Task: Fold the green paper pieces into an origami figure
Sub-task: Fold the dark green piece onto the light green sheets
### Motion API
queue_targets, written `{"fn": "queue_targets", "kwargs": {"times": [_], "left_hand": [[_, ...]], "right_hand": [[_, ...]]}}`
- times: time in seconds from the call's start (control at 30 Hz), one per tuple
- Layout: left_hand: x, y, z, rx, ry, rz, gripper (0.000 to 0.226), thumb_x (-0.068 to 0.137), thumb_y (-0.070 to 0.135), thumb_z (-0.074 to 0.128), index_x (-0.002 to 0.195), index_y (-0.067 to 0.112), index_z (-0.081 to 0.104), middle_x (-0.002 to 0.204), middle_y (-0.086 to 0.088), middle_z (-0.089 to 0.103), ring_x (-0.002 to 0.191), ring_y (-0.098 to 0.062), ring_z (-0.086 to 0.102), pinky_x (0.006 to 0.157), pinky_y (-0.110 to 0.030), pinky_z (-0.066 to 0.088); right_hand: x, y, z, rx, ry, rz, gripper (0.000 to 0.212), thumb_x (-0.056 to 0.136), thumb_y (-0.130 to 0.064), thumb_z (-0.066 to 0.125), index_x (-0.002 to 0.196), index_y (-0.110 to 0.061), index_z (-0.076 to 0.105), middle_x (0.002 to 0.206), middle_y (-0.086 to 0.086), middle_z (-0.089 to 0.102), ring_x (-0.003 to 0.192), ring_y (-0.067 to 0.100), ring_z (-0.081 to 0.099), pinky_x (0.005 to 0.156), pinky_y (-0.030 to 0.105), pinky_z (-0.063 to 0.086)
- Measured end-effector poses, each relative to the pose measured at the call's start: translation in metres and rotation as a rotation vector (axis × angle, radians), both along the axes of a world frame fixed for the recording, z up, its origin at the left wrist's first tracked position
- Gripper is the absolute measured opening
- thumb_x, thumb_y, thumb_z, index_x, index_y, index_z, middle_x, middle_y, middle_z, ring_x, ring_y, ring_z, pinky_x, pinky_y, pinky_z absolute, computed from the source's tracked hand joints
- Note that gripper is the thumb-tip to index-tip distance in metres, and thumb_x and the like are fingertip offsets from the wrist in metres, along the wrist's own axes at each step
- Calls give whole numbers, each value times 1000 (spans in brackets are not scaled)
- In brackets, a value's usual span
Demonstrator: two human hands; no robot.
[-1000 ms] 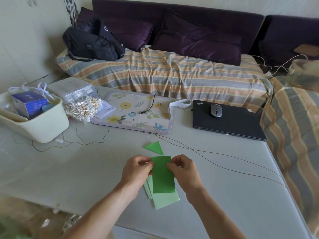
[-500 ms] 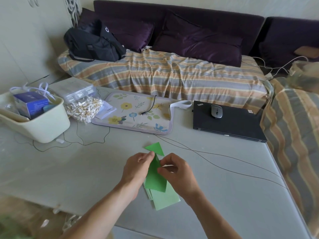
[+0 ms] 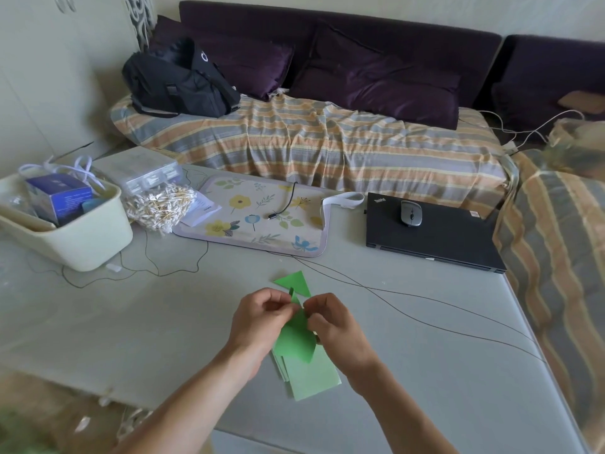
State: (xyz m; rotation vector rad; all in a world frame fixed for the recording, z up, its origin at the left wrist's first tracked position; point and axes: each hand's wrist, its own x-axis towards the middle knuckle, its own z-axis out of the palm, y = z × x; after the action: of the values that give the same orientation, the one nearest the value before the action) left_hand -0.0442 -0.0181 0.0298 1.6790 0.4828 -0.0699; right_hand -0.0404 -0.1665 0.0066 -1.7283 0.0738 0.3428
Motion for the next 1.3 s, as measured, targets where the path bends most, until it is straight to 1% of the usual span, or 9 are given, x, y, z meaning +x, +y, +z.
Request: {"fn": "queue_targets", "kwargs": {"times": [0.13,0.3,0.37,0.53,0.63,0.73,0.87,0.97,1.3], "left_hand": [[-2,-3,1,-11,-38,-46,14,81,5,77,87,16,72,74,4,70,69,-11,63,69,-22,48],[-2,-2,-1,-10,-48,-33,19,82,9,80,94,19,69,86,1,77,77,-14,71,70,-28,53],[-2,-2,-3,33,-53,-36,15,81,16,82,91,22,73,82,2,77,74,-12,71,66,-25,50],[-3,-2,-1,178,-126,-68,8,80,19,84,85,24,79,76,9,77,73,-3,72,66,-13,50],[-5,-2,2,242,-182,-129,10,82,16,82,87,24,80,78,13,77,75,3,71,69,-6,49],[-6,-4,3,273,-222,-182,11,84,14,80,88,24,81,78,14,77,75,3,71,70,-7,50],[-7,-6,4,273,-209,-215,15,82,18,82,92,29,80,80,13,77,75,2,71,71,-11,51],[-7,-6,4,278,-216,-210,17,83,16,81,93,29,80,79,13,77,74,1,71,69,-9,50],[-6,-3,4,210,-247,-238,22,84,8,79,98,24,82,87,14,79,85,1,73,84,-16,56]], "right_hand": [[1,-1,2,-46,36,4,27,84,-46,70,92,-21,73,84,-4,74,79,10,67,82,41,56],[2,-3,4,39,57,-39,16,92,-28,72,88,-13,76,83,7,76,78,16,67,79,42,56],[2,-3,5,75,74,-70,15,93,-25,71,86,-12,77,79,6,73,78,18,66,78,40,54],[2,-2,4,78,100,-91,16,94,-23,68,89,-10,75,80,8,69,79,20,64,87,54,57],[2,-1,7,117,97,-108,16,96,-20,66,95,-6,72,83,8,70,80,19,67,78,40,61],[4,-3,11,155,82,-136,18,97,-17,66,96,0,70,81,9,69,76,17,65,70,26,58],[4,-4,10,183,85,-168,20,96,-14,65,93,5,67,78,11,64,74,20,60,71,32,55],[3,-3,11,205,88,-163,21,97,-14,64,95,7,66,78,11,63,74,20,61,69,27,57],[4,-3,15,230,80,-157,16,98,-11,63,85,-3,65,76,10,64,68,16,63,68,24,59]]}}
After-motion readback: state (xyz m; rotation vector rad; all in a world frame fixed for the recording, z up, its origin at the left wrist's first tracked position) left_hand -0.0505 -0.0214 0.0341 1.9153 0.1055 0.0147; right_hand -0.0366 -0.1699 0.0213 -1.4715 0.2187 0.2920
